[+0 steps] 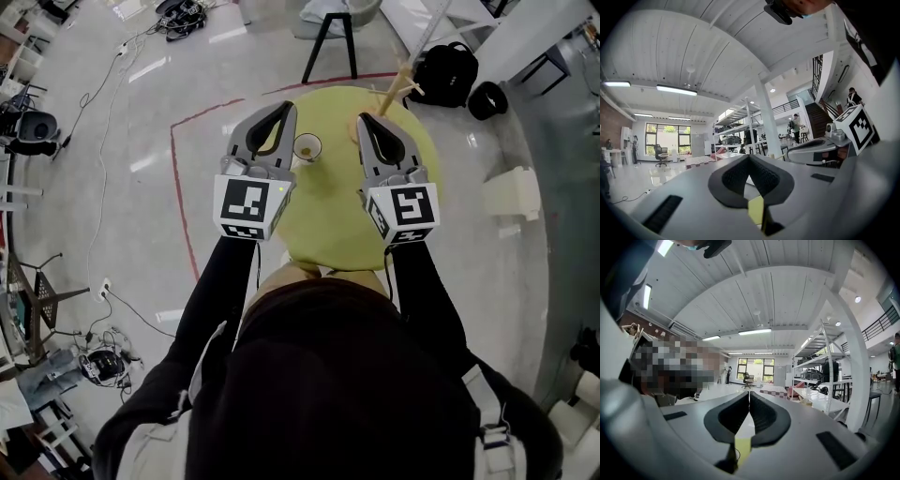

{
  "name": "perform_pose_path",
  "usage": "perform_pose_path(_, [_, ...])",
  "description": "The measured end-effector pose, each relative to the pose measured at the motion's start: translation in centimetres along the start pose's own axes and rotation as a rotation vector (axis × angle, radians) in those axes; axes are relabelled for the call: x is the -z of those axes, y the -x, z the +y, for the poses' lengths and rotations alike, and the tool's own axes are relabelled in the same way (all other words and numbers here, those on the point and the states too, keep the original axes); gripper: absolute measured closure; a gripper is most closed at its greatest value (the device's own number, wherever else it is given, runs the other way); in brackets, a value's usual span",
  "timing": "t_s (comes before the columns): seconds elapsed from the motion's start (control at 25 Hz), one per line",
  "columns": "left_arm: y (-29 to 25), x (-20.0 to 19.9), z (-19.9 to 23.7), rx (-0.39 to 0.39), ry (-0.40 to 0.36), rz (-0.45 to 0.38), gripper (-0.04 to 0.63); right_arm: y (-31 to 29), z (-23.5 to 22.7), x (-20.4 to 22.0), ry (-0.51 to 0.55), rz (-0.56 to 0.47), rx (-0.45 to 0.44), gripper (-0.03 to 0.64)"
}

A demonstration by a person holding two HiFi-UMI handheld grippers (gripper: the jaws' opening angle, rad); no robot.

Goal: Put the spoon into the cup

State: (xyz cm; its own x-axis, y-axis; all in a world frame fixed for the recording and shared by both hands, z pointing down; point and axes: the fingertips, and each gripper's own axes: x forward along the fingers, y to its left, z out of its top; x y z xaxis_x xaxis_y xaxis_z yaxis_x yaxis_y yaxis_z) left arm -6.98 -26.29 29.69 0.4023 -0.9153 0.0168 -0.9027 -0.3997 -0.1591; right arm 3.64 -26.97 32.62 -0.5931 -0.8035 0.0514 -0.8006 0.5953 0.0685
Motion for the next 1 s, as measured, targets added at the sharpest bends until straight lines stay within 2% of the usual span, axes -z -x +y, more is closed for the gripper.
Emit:
perform_pose_path(0.16, [-0.2,0.2,-0.2,-0.006,-0.023,0.009,0.581,-0.1,0.0,0.0,0.003,0.001,-0.001,0.589])
perform_pose_path(0.48, [-0.5,1.1,-0.1,-0.015,-0.020,0.025,0.580,-0.3,0.0,0.6,0.004,0.017,-0.001,0.589])
perform_pose_path(0.72, [-0.2,1.3,-0.2,-0.014,-0.022,0.031,0.580,-0.1,0.7,0.4,0.078,0.030,0.001,0.591])
perform_pose_path(1.0, [-0.1,1.2,-0.2,-0.012,-0.030,0.037,0.580,0.3,0.7,0.4,0.067,0.025,0.004,0.591])
